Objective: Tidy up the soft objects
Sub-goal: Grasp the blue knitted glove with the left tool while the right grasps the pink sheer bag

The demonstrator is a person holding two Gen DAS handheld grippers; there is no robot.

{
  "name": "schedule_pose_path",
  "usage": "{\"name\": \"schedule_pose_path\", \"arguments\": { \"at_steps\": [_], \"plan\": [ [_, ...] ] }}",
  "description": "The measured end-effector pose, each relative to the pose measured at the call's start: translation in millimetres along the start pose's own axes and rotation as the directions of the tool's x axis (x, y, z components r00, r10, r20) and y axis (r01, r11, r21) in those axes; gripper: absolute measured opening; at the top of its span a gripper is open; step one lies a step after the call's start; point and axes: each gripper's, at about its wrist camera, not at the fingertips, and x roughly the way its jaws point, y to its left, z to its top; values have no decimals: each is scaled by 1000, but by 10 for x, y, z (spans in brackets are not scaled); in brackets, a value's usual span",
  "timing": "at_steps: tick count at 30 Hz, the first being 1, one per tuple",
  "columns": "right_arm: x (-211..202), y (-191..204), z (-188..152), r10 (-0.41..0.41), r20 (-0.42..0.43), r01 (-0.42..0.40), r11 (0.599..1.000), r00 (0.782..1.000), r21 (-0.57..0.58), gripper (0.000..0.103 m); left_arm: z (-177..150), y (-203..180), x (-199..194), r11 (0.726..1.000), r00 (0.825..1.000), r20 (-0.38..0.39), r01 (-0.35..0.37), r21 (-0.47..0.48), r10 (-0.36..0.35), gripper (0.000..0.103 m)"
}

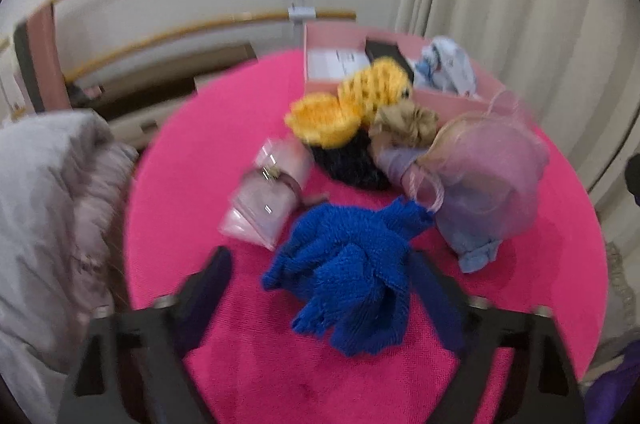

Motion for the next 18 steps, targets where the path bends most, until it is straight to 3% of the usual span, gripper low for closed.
{"name": "schedule_pose_path", "arguments": {
  "at_steps": [1,7,11,16,18],
  "plan": [
    [20,12,-6,2,-5,-2,1000,1000,-3,103,12,23,79,1000,999,-27,25,-16,-26,59],
    [166,44,-22,24,-37,-24,1000,999,-5,103,133,148,214,997,997,-35,68,-43,-69,49],
    [331,152,-4,95,-63,-96,995,993,-9,103,158,187,196,998,998,-25,58,-38,-59,50],
    [675,455,71,150,-108,-157,986,983,-64,103,110,143,151,1000,1000,-19,12,-25,-13,65],
    [803,525,91,158,-119,-167,983,980,-72,103,113,144,153,999,1000,-17,20,-30,-21,64]
  ]
}}
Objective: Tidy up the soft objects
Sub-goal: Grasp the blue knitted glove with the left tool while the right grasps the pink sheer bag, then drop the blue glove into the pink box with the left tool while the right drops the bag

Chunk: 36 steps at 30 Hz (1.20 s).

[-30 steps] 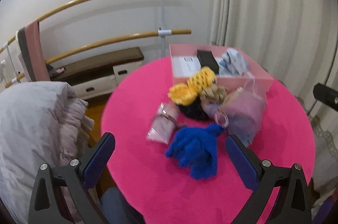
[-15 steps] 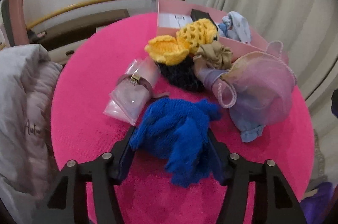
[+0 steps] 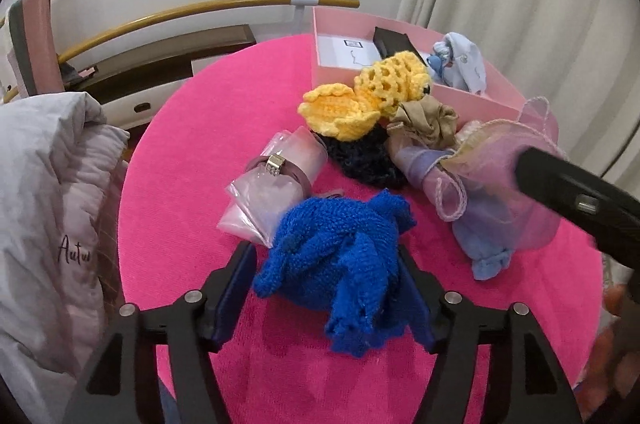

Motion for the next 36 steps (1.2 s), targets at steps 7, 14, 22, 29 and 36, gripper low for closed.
{"name": "schedule_pose_path", "arguments": {
  "at_steps": [7,14,22,29,36],
  "plan": [
    [154,6,-12,54,-26,-54,999,998,5,32,-15,84,-71,999,999,-13,31,-18,-31,47],
    [-13,-111,-127,86,-26,-85,996,996,20,21,-57,46,-191,1000,1000,-4,21,-1,-21,51],
    [-29,-32,-113,81,-23,-81,997,996,1,19,-58,-9,-237,1000,1000,-3,18,2,-18,44],
    [-381,-142,-33,101,53,-102,995,993,22,13,-64,72,-420,999,999,16,38,-12,-38,41],
    [-670,-289,-52,100,99,-106,992,990,62,12,-139,11,-676,998,997,44,60,17,-61,41]
  ]
}}
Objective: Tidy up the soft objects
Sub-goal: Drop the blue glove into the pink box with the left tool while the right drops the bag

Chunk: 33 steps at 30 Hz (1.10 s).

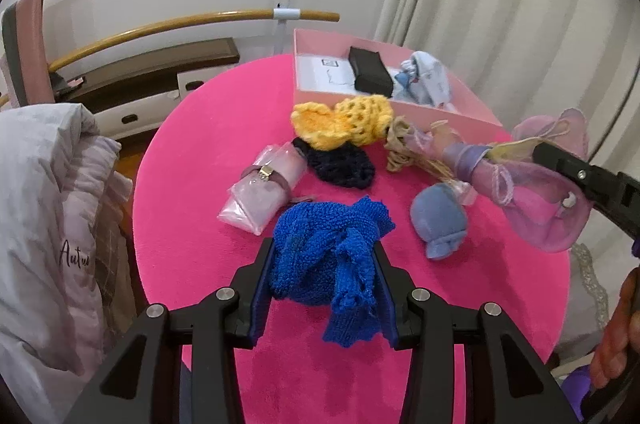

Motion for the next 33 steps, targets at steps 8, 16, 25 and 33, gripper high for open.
{"name": "schedule_pose_path", "arguments": {
  "at_steps": [8,16,25,33],
  "plan": [
    [-196,-36,5,-21,32,21,1000,999,5,12,0,-149,-236,1000,999,35,2,19,-3,41],
    [-278,43,45,-27,47,28,999,999,-26,12,124,-230,-380,999,998,61,-18,45,16,41],
    [-372,108,417,-58,97,66,994,994,-90,12,655,-310,-516,995,988,148,-53,84,40,41],
    [-242,151,1038,-80,137,98,986,987,-132,12,1347,-383,-407,992,976,210,-77,103,54,41]
  ]
}}
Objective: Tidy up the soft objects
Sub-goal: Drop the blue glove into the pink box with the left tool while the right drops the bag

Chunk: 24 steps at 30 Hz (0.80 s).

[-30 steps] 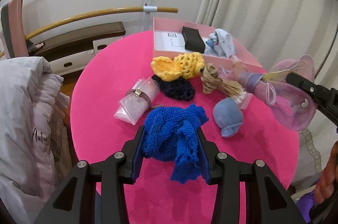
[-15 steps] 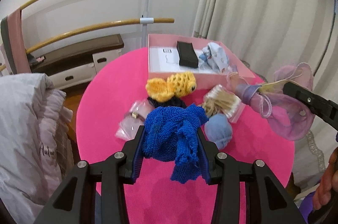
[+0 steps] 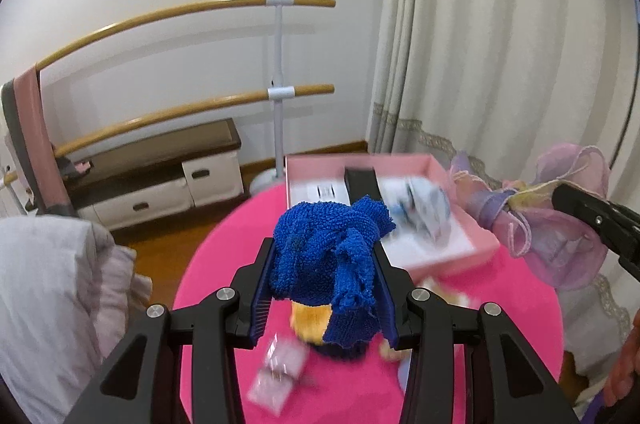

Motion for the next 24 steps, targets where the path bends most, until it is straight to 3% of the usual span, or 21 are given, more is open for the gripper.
{"name": "schedule_pose_path", "arguments": {
  "at_steps": [6,12,24],
  "plan": [
    [355,-78,375,-12,-17,12,1000,1000,-2,12,474,-57,425,1000,1000,0,-17,9,17,41],
    [889,-343,688,-36,-74,38,999,997,33,12,857,-107,1071,1000,998,-63,-12,0,12,41],
    [1578,-830,913,-81,-164,94,993,983,71,12,1524,-75,2268,1000,988,-153,-10,-18,7,41]
  ]
}}
